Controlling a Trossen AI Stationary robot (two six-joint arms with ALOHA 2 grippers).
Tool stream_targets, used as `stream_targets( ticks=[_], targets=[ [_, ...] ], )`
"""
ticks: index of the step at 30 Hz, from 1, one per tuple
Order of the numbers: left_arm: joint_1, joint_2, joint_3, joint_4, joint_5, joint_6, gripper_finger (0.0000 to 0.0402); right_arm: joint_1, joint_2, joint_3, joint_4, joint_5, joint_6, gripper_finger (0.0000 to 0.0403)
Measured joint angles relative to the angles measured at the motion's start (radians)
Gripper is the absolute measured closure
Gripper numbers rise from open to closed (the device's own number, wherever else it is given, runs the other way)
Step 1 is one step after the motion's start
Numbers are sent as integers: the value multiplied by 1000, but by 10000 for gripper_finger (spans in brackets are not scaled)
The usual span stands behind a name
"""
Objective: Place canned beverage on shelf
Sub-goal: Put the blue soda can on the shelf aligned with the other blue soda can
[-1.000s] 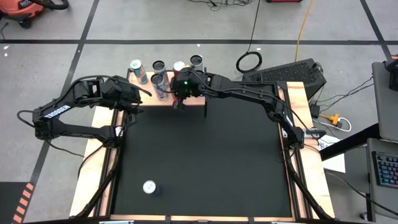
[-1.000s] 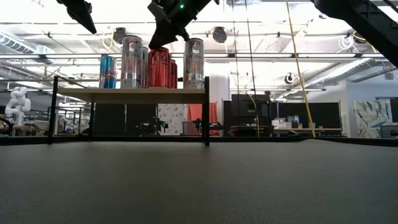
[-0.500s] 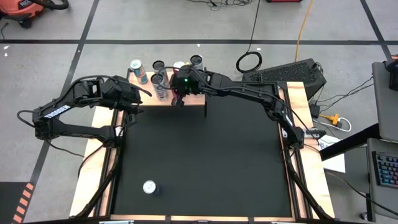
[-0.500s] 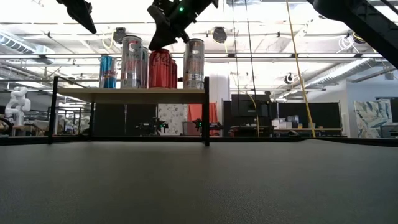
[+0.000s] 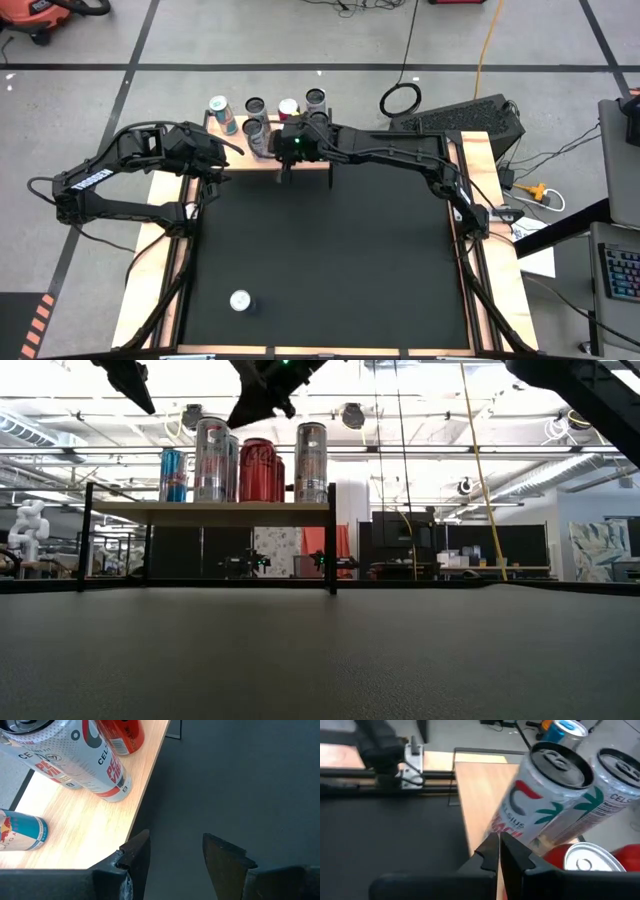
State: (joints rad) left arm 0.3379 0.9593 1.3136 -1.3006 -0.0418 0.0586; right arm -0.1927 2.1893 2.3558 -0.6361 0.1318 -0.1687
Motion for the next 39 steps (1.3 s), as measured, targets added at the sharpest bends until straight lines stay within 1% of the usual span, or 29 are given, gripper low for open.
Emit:
stream_targets(
  ticks=[2, 7, 9, 12, 17, 21, 24, 27, 31, 37, 39],
  targets=[
    [0, 0, 0, -1, 0, 0, 222, 16, -20, 0, -11, 31, -14, 403],
    [0, 0, 0, -2, 0, -1, 222, 74, -113, 0, -67, 157, -62, 403],
    [0, 0, 0, -2, 0, -1, 222, 97, -154, 0, -80, 180, -68, 403],
    [0, 3, 0, -2, 0, -1, 222, 122, -217, 0, -106, 179, -63, 403],
    [0, 3, 0, 13, 0, 0, 222, 145, -314, 0, -178, 180, 52, 403],
    [0, 3, 0, 17, 1, -1, 222, 154, -361, 0, -246, 179, 127, 403],
    [0, 3, 0, 9, 44, -1, 222, 159, -387, 0, -298, 179, 171, 403],
    [0, 3, 0, 9, 68, -30, 222, 164, -402, 0, -348, 179, 194, 403],
    [0, 3, 0, 10, 68, -53, 222, 175, -408, 0, -394, 178, 211, 403],
    [0, 3, 0, 9, 56, -53, 222, 182, -409, 0, -404, 178, 235, 403],
    [0, 3, 0, 9, 36, -54, 222, 182, -409, 0, -422, 179, 256, 403]
  ],
)
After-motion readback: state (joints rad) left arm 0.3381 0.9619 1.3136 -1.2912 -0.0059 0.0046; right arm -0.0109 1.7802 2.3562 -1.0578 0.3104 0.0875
